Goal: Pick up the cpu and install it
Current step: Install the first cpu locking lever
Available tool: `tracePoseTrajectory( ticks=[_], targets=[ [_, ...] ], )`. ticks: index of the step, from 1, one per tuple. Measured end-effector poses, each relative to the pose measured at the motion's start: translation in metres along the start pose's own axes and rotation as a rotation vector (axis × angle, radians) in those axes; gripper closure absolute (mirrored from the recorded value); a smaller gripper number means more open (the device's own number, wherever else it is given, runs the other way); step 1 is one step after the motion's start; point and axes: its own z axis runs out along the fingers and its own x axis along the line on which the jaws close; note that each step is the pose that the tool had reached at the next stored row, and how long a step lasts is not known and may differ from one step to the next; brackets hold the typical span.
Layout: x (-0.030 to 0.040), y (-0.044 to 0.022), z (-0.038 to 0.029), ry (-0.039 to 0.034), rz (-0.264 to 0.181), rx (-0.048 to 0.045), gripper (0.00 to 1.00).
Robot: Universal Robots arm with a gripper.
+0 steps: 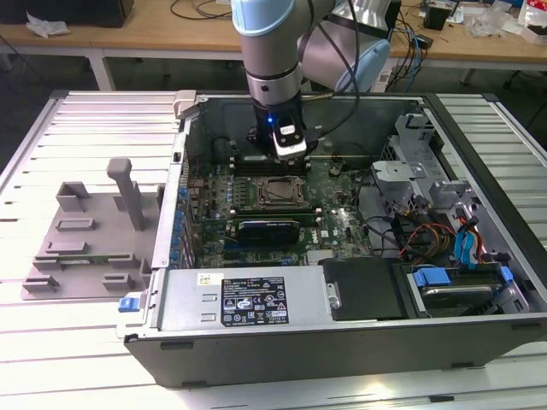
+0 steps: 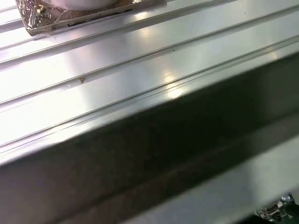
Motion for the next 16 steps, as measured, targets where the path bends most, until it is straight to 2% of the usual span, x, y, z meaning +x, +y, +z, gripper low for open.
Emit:
tracePoseTrajectory(
  ticks=[2,5,7,8,9,11,12,15,16],
  targets=[
    [-0.0015,0.0014,-0.0098,0.0000,0.000,0.0002,0.89],
    [-0.0021,0.0003,-0.0105,-0.0020,-0.001,0.0053,0.89],
    [-0.0050,-0.0159,-0.0123,-0.0029,-0.002,0.0071,0.89],
    [-0.0046,-0.0169,-0.0124,0.0029,-0.001,0.0115,0.89],
    [-0.0048,-0.0168,-0.0118,0.0460,-0.001,0.0417,0.89],
    [-0.0053,-0.0166,-0.0115,0.0431,-0.027,0.0561,0.89],
    [-0.0053,-0.0167,-0.0116,0.0443,-0.062,0.0582,0.89],
    [-0.0052,-0.0166,-0.0114,0.0503,-0.134,0.0526,0.89],
    [-0.0052,-0.0166,-0.0114,0.0558,-0.203,0.0482,0.89]
  ],
)
